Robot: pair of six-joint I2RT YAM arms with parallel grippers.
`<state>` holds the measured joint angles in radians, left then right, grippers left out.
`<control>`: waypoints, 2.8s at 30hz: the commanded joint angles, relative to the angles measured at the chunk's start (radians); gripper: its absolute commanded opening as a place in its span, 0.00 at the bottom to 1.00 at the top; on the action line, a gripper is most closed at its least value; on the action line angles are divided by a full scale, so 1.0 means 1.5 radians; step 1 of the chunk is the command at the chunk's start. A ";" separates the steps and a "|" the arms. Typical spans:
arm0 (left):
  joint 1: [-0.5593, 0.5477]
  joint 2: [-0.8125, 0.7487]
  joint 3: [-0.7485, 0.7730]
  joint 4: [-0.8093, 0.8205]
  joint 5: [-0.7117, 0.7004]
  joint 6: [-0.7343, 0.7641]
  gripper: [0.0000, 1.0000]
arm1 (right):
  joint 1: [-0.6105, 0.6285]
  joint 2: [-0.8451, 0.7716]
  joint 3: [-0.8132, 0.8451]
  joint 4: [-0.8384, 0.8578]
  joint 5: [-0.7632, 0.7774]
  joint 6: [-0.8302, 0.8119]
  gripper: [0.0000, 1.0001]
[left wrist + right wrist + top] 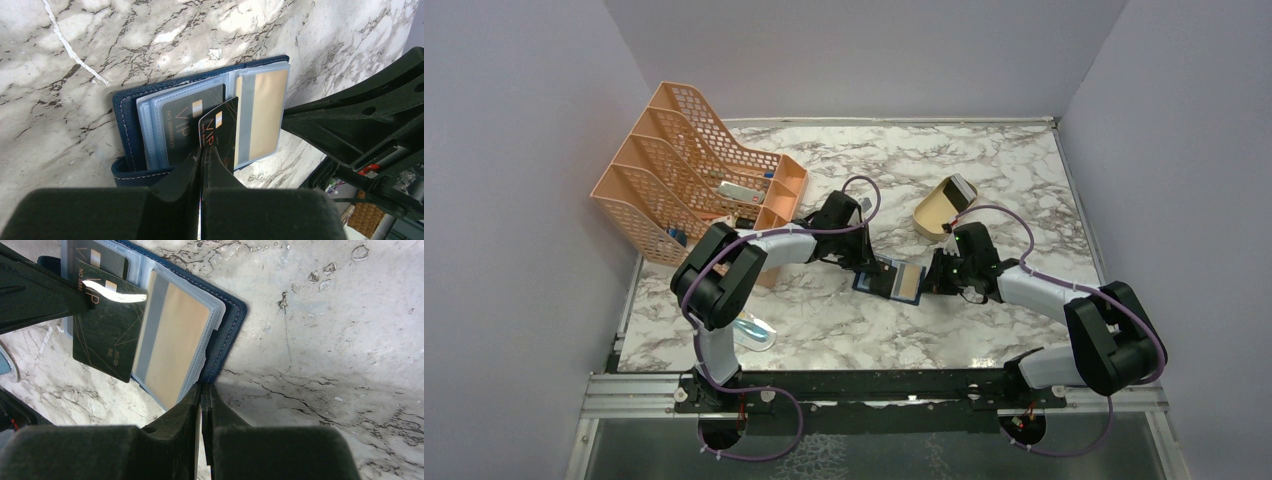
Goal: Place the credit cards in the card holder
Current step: Insert the credit card into the card holder.
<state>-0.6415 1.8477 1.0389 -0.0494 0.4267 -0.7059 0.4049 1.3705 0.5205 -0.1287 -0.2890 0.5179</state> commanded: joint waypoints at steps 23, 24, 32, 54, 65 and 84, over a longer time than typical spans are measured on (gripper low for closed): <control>0.000 0.030 -0.029 0.087 0.029 -0.005 0.00 | 0.005 0.005 0.007 -0.034 0.019 -0.013 0.07; 0.000 0.030 -0.031 0.087 0.029 -0.005 0.00 | 0.005 0.007 0.007 -0.033 0.019 -0.014 0.07; -0.002 0.002 -0.065 0.085 0.022 -0.031 0.00 | 0.005 -0.010 0.051 -0.082 0.038 -0.011 0.16; -0.046 -0.051 -0.072 0.048 -0.030 -0.089 0.00 | 0.008 -0.033 0.057 -0.122 0.036 0.035 0.28; -0.036 -0.050 0.003 -0.029 -0.031 -0.023 0.00 | 0.008 0.043 0.057 -0.108 0.085 0.002 0.24; -0.009 -0.055 0.017 -0.001 0.078 -0.019 0.00 | 0.008 0.054 0.061 -0.085 0.092 -0.031 0.19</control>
<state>-0.6556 1.7859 1.0267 -0.0612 0.4828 -0.7452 0.4129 1.4361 0.6369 -0.2569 -0.2234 0.4999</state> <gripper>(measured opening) 0.009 0.195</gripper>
